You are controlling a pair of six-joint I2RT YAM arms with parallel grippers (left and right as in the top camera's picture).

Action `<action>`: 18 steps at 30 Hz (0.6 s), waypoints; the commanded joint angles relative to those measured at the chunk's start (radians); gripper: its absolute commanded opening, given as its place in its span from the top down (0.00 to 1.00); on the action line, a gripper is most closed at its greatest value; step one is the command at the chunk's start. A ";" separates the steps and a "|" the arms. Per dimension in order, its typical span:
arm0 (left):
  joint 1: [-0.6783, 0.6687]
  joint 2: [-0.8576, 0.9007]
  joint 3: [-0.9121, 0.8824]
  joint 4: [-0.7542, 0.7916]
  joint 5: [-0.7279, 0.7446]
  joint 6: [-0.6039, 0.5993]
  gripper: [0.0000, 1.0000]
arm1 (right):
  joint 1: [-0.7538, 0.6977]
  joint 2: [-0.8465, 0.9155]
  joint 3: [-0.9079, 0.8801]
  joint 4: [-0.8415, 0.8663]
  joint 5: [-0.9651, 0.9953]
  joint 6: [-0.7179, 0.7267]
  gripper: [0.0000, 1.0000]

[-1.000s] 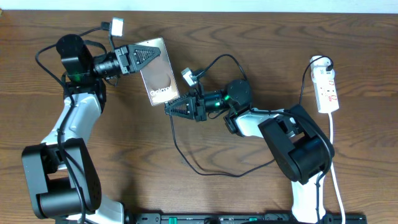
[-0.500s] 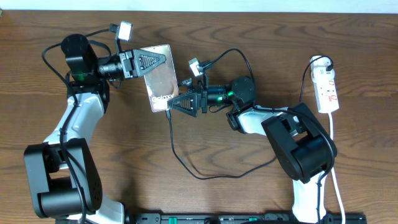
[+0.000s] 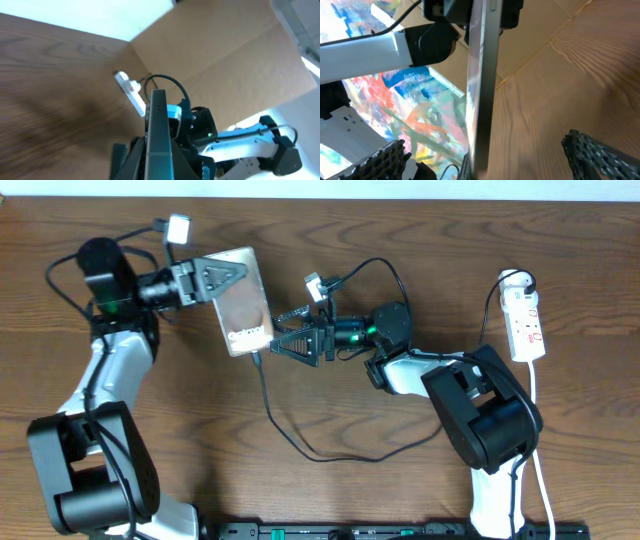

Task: Plug charger to phone and switch on socket

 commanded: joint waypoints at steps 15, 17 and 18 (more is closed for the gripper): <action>0.239 -0.016 -0.004 -0.478 -0.109 0.263 0.93 | -0.043 -0.012 0.014 -0.061 -0.064 0.014 0.01; 0.239 -0.016 -0.004 -0.613 -0.208 0.333 0.92 | -0.043 -0.013 0.014 -0.063 -0.064 0.015 0.01; 0.238 -0.016 -0.004 -0.677 -0.263 0.359 0.93 | -0.043 -0.012 0.014 -0.063 -0.064 0.015 0.01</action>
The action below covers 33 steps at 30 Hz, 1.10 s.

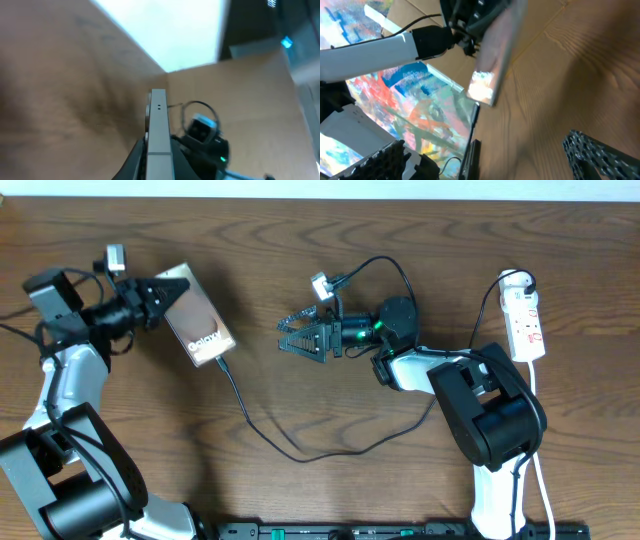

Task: Plug charger to phone and switch on socket
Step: 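Lower the phone with the left gripper onto the table at left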

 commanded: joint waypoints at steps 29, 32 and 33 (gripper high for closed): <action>0.000 0.003 -0.179 -0.439 -0.883 0.255 0.92 | -0.008 -0.012 0.014 -0.042 -0.018 -0.016 0.01; 0.000 0.003 -0.187 -0.437 -0.883 0.255 0.93 | -0.008 -0.012 0.014 -0.042 -0.022 -0.016 0.01; -0.001 0.003 -0.188 -0.438 -0.883 0.255 0.93 | -0.008 -0.012 0.014 -0.042 -0.023 -0.016 0.01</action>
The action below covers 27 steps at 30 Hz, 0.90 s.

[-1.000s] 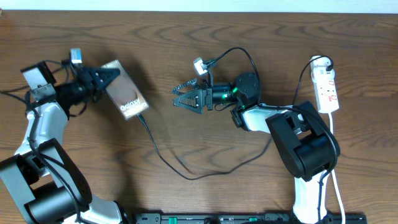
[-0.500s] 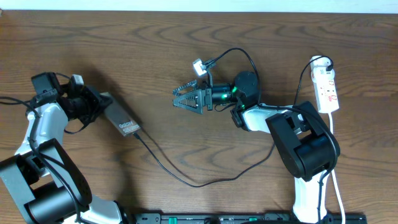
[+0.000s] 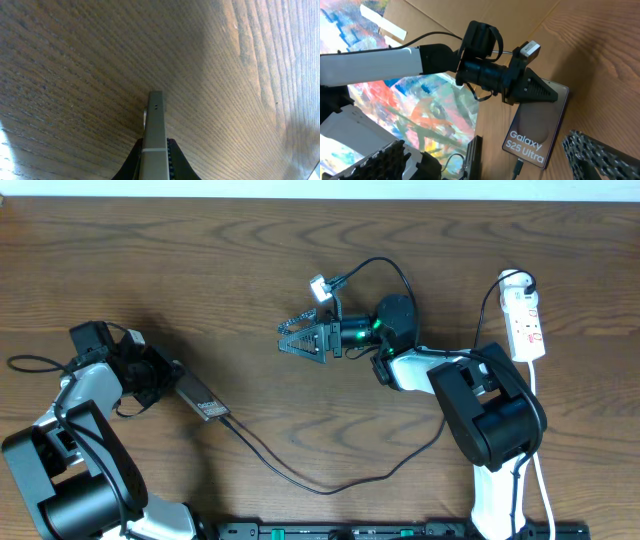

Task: Plug charger to phone and switch on socket
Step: 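Lower the phone with the left gripper onto the table at left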

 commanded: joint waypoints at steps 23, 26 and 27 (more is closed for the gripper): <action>0.000 0.003 -0.052 0.008 -0.032 0.010 0.70 | -0.008 -0.013 0.013 0.003 -0.011 -0.012 0.01; 0.000 0.003 -0.052 0.005 -0.032 0.010 0.69 | -0.008 -0.012 0.013 0.003 -0.011 -0.012 0.01; 0.000 0.003 -0.052 0.004 -0.032 0.010 0.67 | -0.008 -0.012 0.013 0.003 -0.011 -0.012 0.01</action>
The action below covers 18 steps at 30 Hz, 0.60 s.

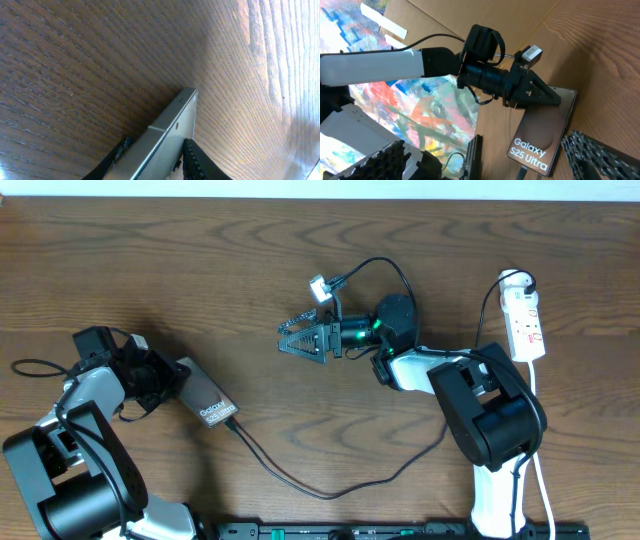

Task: Plug charger to phone and switch on socket
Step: 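Lower the phone with the left gripper onto the table at left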

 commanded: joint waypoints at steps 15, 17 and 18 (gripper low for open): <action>0.000 0.004 -0.016 -0.026 -0.037 0.006 0.24 | -0.007 -0.012 0.013 0.003 -0.007 -0.012 0.01; 0.000 0.003 -0.016 -0.026 -0.027 0.012 0.20 | -0.007 -0.012 0.013 0.003 -0.007 -0.012 0.01; 0.000 0.002 -0.016 -0.026 -0.009 0.027 0.18 | -0.007 -0.012 0.013 0.003 -0.006 -0.012 0.01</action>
